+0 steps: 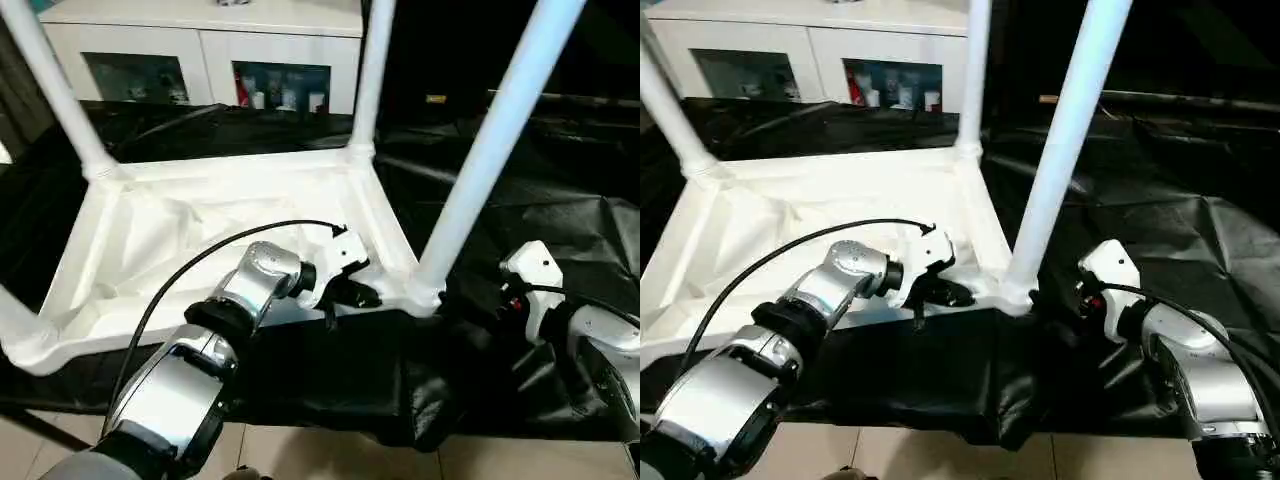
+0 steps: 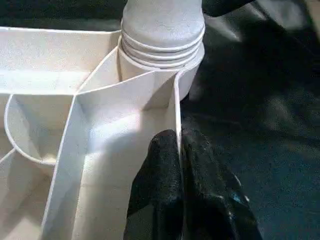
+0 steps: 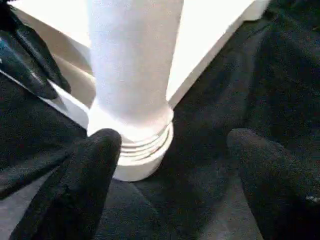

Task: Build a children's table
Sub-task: Rotate leg to tighten

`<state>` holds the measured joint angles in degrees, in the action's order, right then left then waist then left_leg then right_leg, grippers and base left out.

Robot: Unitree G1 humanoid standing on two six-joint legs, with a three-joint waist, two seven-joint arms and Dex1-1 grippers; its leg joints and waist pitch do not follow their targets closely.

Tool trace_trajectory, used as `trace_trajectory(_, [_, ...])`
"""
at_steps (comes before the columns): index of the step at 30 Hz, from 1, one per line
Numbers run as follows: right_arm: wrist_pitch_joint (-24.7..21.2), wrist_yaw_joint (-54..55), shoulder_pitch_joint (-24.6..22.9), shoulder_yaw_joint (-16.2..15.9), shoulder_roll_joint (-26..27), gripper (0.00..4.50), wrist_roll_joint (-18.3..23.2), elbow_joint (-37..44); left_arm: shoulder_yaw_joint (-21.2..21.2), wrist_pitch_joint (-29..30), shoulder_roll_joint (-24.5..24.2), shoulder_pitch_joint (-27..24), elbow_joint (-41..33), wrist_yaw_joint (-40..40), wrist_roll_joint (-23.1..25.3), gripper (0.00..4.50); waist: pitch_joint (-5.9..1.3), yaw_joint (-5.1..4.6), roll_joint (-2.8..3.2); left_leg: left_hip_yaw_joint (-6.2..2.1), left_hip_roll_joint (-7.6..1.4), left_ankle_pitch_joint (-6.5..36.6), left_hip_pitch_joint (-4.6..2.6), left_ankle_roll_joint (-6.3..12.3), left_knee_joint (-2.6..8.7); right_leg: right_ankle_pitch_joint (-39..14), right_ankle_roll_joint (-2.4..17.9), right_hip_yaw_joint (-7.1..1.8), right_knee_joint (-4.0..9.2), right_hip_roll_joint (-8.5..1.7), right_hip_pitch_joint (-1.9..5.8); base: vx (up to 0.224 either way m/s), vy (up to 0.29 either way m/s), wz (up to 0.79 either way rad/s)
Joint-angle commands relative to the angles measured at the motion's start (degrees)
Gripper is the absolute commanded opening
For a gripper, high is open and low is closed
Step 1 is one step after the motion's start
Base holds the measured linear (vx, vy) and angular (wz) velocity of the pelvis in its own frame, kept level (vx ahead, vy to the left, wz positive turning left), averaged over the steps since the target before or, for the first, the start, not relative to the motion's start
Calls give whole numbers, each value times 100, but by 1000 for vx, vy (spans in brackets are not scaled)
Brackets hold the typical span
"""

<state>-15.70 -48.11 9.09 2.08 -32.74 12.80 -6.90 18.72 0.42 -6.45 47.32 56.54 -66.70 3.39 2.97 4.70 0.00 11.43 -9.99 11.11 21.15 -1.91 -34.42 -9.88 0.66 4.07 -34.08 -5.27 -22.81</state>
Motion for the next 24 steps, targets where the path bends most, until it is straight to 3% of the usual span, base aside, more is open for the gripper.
trace_trajectory(1, [-89, -309, -14, 16, -69, 435, 246, 199, 267, -108, -134, -220, -144, -584, 33, 0, -351, 5, -122, -163, -339, 1138, -67, 562, 402, -1760, 1194, -245, 478, -416, 285, 0, 0, 0])
trace_trajectory(4, [-132, -711, -174, -237, -199, 445, 300, 409, 356, -229, -413, -399, -503, -895, 53, 0, -348, 15, -171, -159, -364, 1094, -66, 584, 415, -1695, 1166, -259, 459, -416, 276, 0, 0, 0])
trace_trajectory(8, [131, -729, -178, -519, -147, 445, 26, 349, 375, -151, -680, -582, -940, -1093, 74, 0, -333, 22, -131, -165, -377, 1191, -76, 427, 442, -1902, 1125, -263, 467, -425, 241, 0, 0, 0])
trace_trajectory(9, [186, -710, -120, -608, -77, 445, -28, 283, 349, -123, -745, -632, -1047, -1140, 54, 0, -331, 24, -166, -164, -374, 1224, -77, 399, 441, -1944, 1101, -266, 460, -427, 234, 0, 0, 0])
trace_trajectory(14, [213, -721, 66, -714, 133, 445, -12, 118, 326, -27, -886, -747, -1310, -1217, 17, 0, -337, 1, -170, -171, -372, 1251, -77, 316, 452, -1916, 1095, -275, 449, -438, 231, 0, 0, 0])
trace_trajectory(16, [264, -717, 152, -767, 213, 445, 0, 47, 331, 20, -915, -786, -1404, -1223, -1, 0, -344, 4, -180, -163, -375, 1117, -76, 342, 446, -1642, 1159, -282, 415, -429, 232, 0, 0, 0])
trace_trajectory(24, [458, -768, 407, -908, 412, 430, -75, -289, 330, 187, -932, -880, -1620, -1179, -34, 0, -345, 10, -174, -145, -366, 1012, -76, 356, 434, -1472, 1232, -288, 398, -424, 239, 0, 0, 0])
